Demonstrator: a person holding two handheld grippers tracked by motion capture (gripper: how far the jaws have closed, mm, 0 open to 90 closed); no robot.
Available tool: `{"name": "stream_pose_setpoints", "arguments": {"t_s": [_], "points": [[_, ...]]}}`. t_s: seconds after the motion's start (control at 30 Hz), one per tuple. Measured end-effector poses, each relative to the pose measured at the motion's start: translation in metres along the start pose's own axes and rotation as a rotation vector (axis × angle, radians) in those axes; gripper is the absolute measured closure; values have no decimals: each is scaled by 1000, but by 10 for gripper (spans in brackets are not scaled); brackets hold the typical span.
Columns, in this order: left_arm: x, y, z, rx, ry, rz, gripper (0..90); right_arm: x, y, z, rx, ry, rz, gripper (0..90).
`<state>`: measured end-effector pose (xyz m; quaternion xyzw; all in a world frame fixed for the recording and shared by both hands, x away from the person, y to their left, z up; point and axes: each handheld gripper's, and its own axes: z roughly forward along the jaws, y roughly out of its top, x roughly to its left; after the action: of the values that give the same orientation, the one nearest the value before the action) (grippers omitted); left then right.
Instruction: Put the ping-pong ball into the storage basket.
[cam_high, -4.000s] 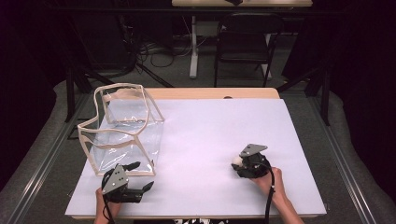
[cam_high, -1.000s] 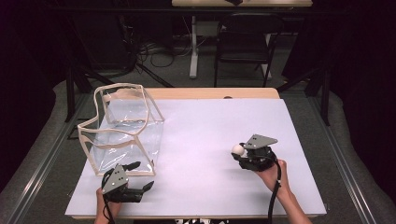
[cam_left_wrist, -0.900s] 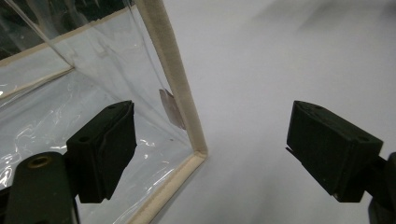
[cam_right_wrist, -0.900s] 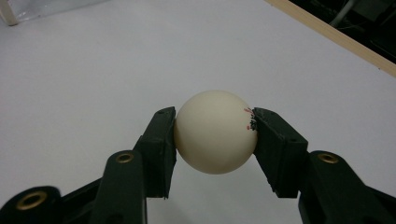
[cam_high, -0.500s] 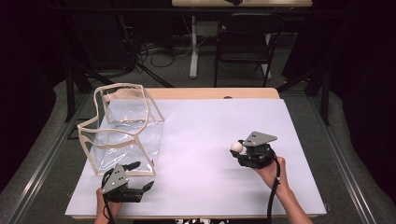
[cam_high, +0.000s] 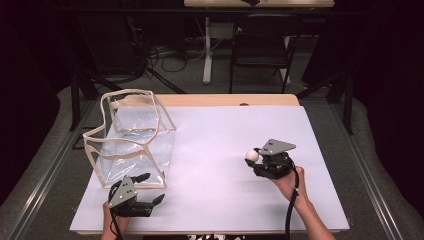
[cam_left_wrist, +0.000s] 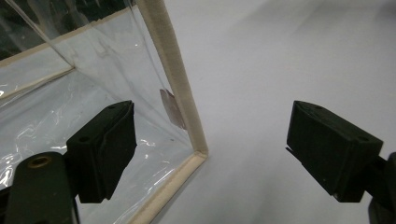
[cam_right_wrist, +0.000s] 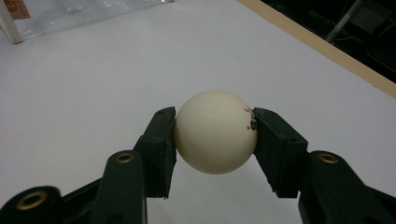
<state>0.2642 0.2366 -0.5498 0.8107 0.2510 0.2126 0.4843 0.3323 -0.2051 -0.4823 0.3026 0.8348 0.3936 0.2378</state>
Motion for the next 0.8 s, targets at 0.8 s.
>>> {"name": "stream_pose_setpoints", "arguments": {"t_s": [0.8], "points": [[0, 0, 0, 1, -3, -1, 161, -3, 13, 9, -21, 5, 2, 509]]}}
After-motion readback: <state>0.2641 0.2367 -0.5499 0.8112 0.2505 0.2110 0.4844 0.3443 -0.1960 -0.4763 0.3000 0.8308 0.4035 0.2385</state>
